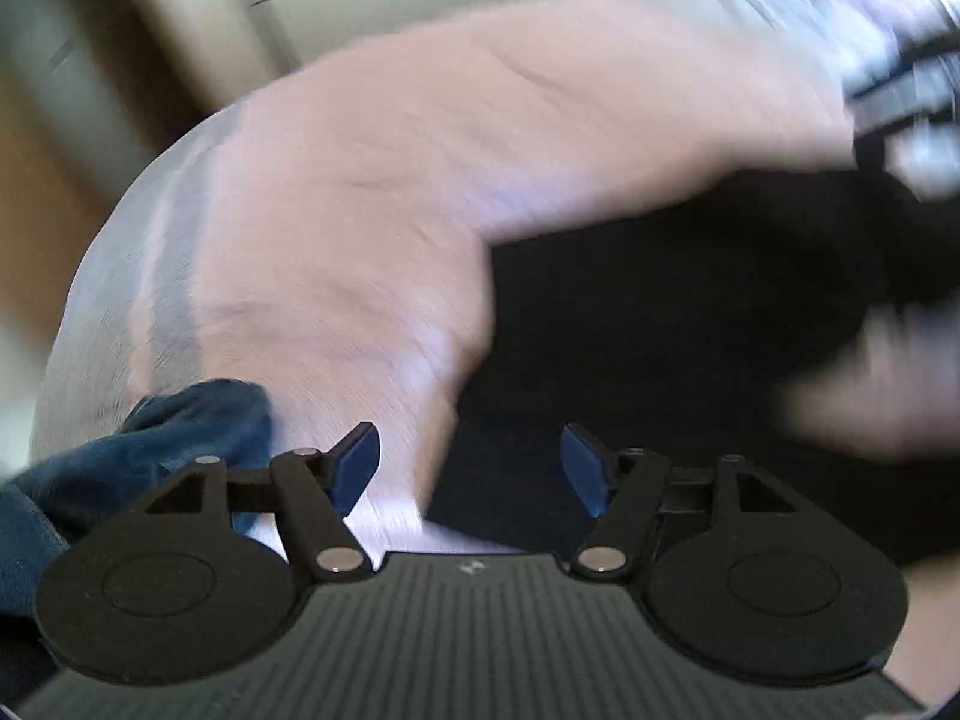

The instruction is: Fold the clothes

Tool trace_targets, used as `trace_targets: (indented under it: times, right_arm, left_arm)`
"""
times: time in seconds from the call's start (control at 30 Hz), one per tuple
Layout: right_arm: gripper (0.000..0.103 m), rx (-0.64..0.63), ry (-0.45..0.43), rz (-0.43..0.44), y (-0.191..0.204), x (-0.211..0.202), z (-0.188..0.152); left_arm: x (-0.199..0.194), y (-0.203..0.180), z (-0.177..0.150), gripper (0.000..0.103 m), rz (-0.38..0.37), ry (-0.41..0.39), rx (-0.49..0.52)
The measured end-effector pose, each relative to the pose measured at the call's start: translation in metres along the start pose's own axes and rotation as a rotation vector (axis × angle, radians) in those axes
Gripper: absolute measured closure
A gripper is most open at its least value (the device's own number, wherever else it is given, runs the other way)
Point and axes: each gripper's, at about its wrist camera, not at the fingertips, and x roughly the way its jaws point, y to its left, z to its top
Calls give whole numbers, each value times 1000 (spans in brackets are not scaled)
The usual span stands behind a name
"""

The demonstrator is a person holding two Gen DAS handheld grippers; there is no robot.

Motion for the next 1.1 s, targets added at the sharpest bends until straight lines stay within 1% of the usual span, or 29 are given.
trace_targets:
  times: [0.07,0.17,0.2,0.23,0.27,0.3,0.37,0.4,0.43,0.47,0.5,0.53,0.63,0.7,0.77,0.83,0.97,1.03,1.1]
  right_arm:
    - [49,53,48,-27,6,-26,-47]
    - [49,157,154,-94,16,-75,-124]
    - [49,175,191,-127,21,-92,-148]
    - [49,196,221,-160,24,-108,-167]
    - [49,233,247,-194,29,-125,-185]
    - [49,274,273,-230,35,-144,-204]
    - [49,360,294,-314,44,-176,-227]
    - [49,403,303,-358,48,-193,-239]
    - [49,447,311,-401,53,-209,-250]
    - [49,490,319,-445,57,-225,-261]
    - [49,552,323,-483,58,-238,-268]
    - [49,629,322,-517,56,-252,-280]
    - [49,865,269,-636,52,-289,-309]
    - [45,1008,217,-687,44,-308,-333]
    - [43,1123,161,-727,32,-327,-359]
    - [42,1237,104,-765,21,-345,-384]
    - [42,1368,-5,-781,-5,-354,-434]
    - [42,1440,-74,-771,-18,-360,-461]
    - [43,1502,-176,-740,-29,-371,-480]
  left_arm:
    - [0,-39,-22,40,-13,1,223]
    - [2,-95,-58,38,-41,-39,599]
    - [6,-109,-68,38,-26,-61,708]
    - [11,-120,-77,38,-3,-82,794]
    - [17,-127,-81,38,21,-103,845]
    - [24,-132,-82,39,45,-124,875]
    - [36,-140,-82,39,91,-165,929]
    - [41,-142,-80,43,103,-176,947]
    - [45,-142,-77,59,109,-181,962]
    - [49,-143,-73,73,104,-164,975]
    - [52,-143,-68,96,90,-128,978]
    - [53,-141,-64,99,79,-101,967]
    - [30,-126,-48,101,47,-51,874]
    - [4,-110,-35,101,27,-6,786]
    - [-21,-93,-27,101,-11,68,704]
    - [-41,-83,-25,101,-55,153,649]
    - [-62,-80,-35,101,-115,295,641]
    - [-66,-88,-41,101,-116,350,626]
    - [-75,-94,-44,101,-102,392,625]
